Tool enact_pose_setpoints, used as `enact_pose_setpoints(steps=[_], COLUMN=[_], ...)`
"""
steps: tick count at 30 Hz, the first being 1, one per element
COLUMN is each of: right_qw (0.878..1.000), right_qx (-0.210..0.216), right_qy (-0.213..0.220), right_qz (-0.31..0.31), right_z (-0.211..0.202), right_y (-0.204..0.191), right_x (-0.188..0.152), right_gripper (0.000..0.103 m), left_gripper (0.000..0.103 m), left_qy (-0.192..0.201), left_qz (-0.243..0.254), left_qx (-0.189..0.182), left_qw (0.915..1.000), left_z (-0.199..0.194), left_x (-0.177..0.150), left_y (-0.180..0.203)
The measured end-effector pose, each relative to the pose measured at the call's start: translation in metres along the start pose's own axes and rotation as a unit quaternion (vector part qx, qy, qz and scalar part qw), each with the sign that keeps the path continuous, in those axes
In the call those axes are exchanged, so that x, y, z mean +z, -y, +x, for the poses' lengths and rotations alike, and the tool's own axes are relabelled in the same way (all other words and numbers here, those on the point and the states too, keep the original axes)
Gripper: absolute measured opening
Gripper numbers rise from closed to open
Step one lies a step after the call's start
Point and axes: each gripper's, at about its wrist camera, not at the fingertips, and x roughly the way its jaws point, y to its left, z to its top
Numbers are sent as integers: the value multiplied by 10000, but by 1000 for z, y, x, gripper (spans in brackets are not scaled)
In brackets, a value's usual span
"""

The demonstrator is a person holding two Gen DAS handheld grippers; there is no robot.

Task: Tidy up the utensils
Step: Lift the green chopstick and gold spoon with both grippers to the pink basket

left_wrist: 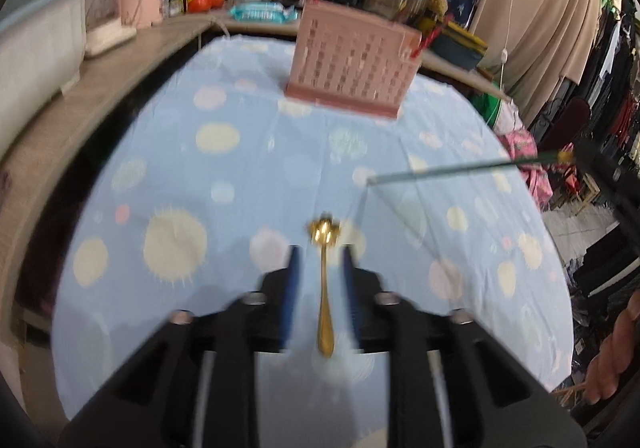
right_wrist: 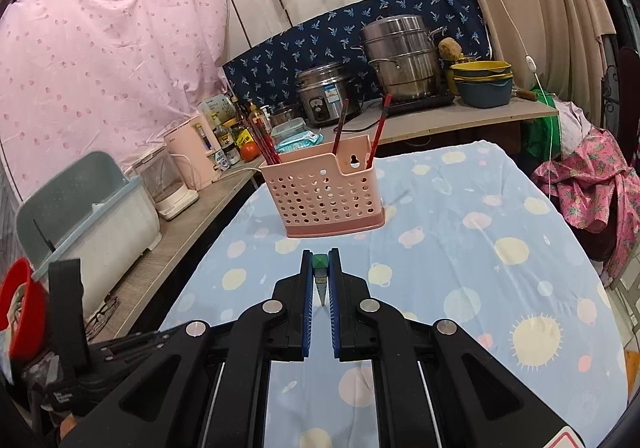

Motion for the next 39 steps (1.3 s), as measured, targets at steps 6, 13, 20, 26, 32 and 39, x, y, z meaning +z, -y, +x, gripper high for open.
enact_pose_setpoints(steps=[6, 13, 20, 26, 32, 39], right_qw=[9998, 9998, 9995, 9995, 9996, 9996], right_qx=[43, 15, 11, 10, 27, 26], right_qy=[-175, -211, -304, -293, -277, -276], right_qz=[71, 47, 63, 72, 72, 77], right_z=[1, -1, 0, 0, -2, -2], right_y=[-1, -6, -6, -6, -6, -7], right_x=[-13, -20, -27, -28, -27, -26], right_gripper=[7, 7, 7, 7, 7, 7], left_gripper=[37, 18, 10, 9, 1, 1], left_qy=[-591, -645, -620, -231, 171, 400], left_qz=[-264, -177, -198, -83, -43, 107], left_qx=[-132, -120, -184, -79, -30, 8], left_qw=[9978, 9977, 9977, 9997, 9998, 9991], left_z=[30, 34, 28, 4, -18, -25], left_x=[-32, -40, -39, -22, 6, 31], left_y=[-7, -2, -2, -2, -4, 0])
